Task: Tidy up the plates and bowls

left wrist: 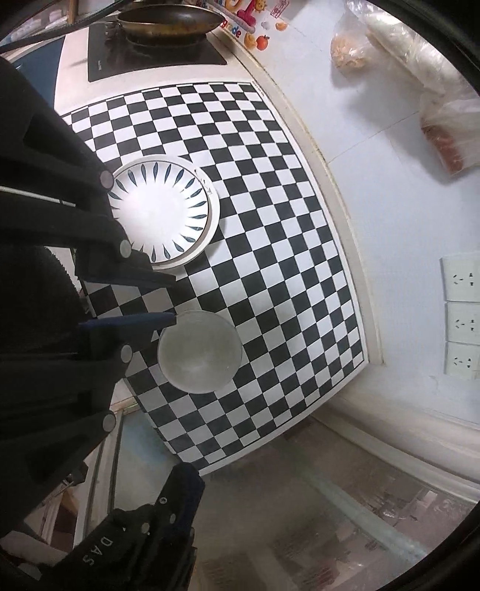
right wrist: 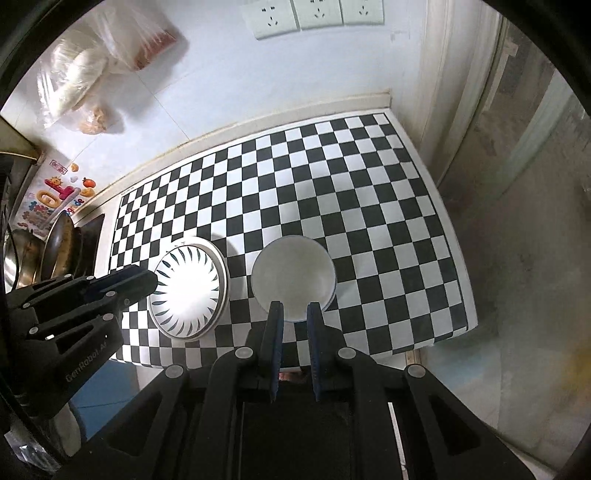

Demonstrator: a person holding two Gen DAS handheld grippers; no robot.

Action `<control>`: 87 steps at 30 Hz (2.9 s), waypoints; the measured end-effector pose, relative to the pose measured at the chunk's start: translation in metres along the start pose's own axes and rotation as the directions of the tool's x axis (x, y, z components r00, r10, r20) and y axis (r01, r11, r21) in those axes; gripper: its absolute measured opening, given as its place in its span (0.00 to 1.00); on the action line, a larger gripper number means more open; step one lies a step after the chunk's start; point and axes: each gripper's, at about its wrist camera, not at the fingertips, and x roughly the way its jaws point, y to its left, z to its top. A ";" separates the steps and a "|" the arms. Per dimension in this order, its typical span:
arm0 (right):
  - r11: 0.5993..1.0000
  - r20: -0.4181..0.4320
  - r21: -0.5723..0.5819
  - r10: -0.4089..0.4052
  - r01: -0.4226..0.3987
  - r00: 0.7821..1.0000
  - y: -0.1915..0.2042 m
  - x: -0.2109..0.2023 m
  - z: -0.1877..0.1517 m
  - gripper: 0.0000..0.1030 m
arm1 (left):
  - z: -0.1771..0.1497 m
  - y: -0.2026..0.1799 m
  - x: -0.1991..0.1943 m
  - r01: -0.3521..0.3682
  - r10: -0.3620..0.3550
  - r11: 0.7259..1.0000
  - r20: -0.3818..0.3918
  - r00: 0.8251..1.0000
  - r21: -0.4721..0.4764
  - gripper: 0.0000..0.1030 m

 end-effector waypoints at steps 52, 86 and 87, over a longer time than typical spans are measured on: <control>0.959 -0.318 0.275 0.155 -0.065 0.935 -0.092 0.249 0.012 0.84 | 0.044 0.007 0.257 0.190 -0.308 0.938 -0.447 0.840 -0.290 0.25; 0.857 -0.265 0.424 0.427 -0.294 0.864 -0.101 0.286 0.012 0.52 | 0.029 0.037 0.253 0.353 -0.470 0.865 -0.329 0.819 -0.357 0.31; 0.860 -0.264 0.416 0.424 -0.294 0.867 -0.098 0.285 0.016 0.52 | 0.029 0.039 0.251 0.354 -0.470 0.864 -0.322 0.822 -0.358 0.31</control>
